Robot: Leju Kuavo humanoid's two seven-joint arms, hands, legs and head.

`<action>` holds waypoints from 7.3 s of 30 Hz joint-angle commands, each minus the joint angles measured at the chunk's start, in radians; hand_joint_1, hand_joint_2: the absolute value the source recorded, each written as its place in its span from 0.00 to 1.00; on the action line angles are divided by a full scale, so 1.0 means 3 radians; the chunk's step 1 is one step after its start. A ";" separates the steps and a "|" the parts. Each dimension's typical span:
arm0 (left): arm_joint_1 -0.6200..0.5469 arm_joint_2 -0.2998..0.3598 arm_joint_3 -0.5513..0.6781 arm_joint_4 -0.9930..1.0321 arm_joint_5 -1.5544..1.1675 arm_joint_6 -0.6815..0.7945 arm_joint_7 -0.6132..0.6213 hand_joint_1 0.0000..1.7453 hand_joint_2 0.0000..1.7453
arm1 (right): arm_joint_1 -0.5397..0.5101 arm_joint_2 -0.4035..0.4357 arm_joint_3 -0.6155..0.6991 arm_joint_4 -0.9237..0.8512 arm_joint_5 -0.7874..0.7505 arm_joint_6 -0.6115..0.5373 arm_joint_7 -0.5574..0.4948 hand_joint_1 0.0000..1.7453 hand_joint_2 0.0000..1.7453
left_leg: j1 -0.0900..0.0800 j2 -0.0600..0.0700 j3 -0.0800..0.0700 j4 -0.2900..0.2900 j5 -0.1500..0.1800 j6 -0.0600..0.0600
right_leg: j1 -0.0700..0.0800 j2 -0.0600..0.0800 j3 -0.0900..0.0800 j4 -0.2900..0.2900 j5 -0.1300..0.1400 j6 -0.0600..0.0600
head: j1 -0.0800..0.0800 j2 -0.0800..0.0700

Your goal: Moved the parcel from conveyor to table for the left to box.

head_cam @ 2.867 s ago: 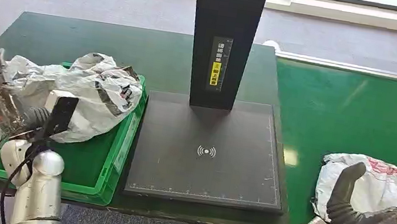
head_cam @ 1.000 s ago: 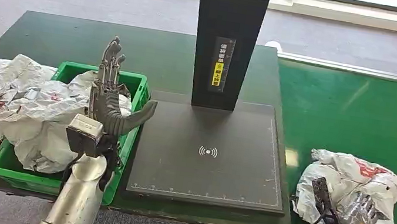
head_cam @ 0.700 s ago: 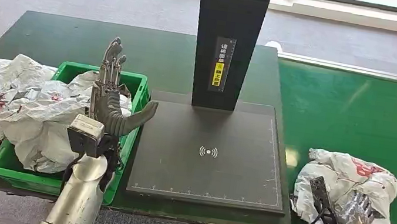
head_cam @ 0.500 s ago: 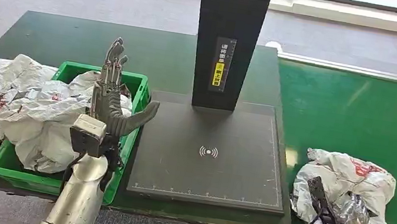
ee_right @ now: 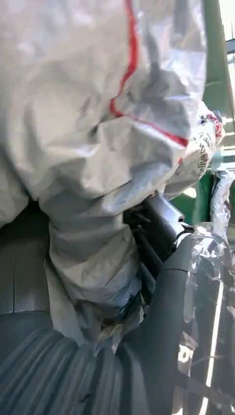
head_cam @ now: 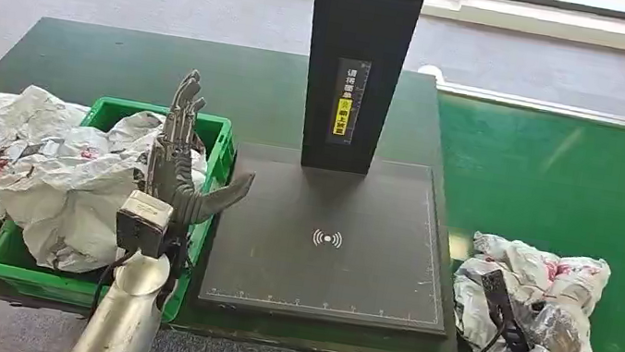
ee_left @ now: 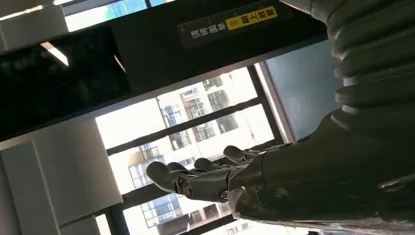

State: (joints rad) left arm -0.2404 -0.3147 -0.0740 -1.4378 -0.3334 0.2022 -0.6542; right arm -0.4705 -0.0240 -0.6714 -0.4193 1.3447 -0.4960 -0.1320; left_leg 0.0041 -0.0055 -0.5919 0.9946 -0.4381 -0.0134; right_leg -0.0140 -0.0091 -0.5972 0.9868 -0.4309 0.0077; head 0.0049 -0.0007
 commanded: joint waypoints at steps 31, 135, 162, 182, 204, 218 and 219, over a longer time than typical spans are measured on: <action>0.0181 -0.0114 0.0039 0.0302 0.0058 -0.0131 -0.0146 0.00 1.00 | 0.0524 0.1139 0.2515 -0.2564 -0.2415 -0.0014 -0.1807 1.00 1.00 | 0.0001 0.0022 0.0011 -0.0011 -0.0003 -0.0006 | 0.0000 0.0023 -0.0002 0.0000 -0.0005 -0.0008 | -0.0001 0.0000; -0.0917 -0.0114 -0.0853 0.2792 -0.1360 -0.0101 0.0680 0.00 1.00 | 0.0135 0.1090 0.2383 -0.1368 -0.2015 -0.0128 -0.1497 0.00 0.00 | 0.0001 0.0004 0.0006 -0.0007 0.0003 -0.0010 | 0.0000 0.0009 -0.0005 0.0000 -0.0004 -0.0008 | -0.0001 0.0000; -0.0229 -0.0114 -0.0090 0.0930 -0.2361 0.1653 0.0833 1.00 1.00 | 0.0265 0.1129 0.2557 -0.1843 -0.2347 -0.0445 -0.1887 0.00 0.00 | 0.0002 0.0015 0.0010 -0.0009 0.0000 -0.0011 | 0.0001 0.0020 -0.0004 0.0000 -0.0004 -0.0009 | -0.0001 0.0001; -0.0227 -0.0114 0.0058 -0.1095 -0.3989 0.1653 0.1289 1.00 1.00 | 0.0878 0.1098 0.2807 -0.3195 -0.2413 -0.0674 -0.1887 0.00 0.00 | 0.0006 0.0013 0.0002 -0.0002 -0.0005 -0.0012 | 0.0005 0.0017 -0.0009 0.0003 -0.0009 -0.0012 | -0.0001 0.0001; -0.0780 -0.0114 0.2258 -0.0321 -0.2898 0.1653 0.0297 1.00 1.00 | 0.1034 0.1216 0.2621 -0.3401 -0.2234 -0.0674 -0.1887 0.00 0.00 | 0.0007 0.0009 0.0010 -0.0011 0.0004 -0.0017 | 0.0006 0.0013 -0.0005 0.0001 -0.0008 -0.0014 | -0.0001 0.0000; -0.1254 0.0625 -0.0137 0.2258 -0.4125 0.1285 0.3423 0.00 0.00 | 0.1105 0.1207 0.2598 -0.3480 -0.2078 -0.0674 -0.1887 0.00 0.00 | 0.0004 -0.0025 0.0003 -0.0012 0.0014 -0.0019 | 0.0003 -0.0018 -0.0003 0.0000 -0.0008 -0.0014 | 0.0000 0.0001; -0.1254 0.0625 -0.0137 0.2258 -0.4125 0.1285 0.3423 0.00 0.00 | 0.1105 0.1207 0.2598 -0.3480 -0.2078 -0.0674 -0.1887 0.00 0.00 | 0.0007 -0.0035 0.0007 -0.0014 0.0015 -0.0019 | 0.0006 -0.0029 0.0004 -0.0003 -0.0009 -0.0015 | -0.0001 0.0000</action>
State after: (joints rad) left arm -0.4245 -0.2959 0.3034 -1.3759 -1.5167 0.6845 0.0134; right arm -0.1994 0.3101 0.1400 -1.4553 0.7298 -0.6985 -0.7019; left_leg 0.0054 -0.0007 -0.5924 0.9939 -0.4365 -0.0188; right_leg -0.0130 -0.0024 -0.6048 0.9878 -0.4312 0.0041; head 0.0046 -0.0007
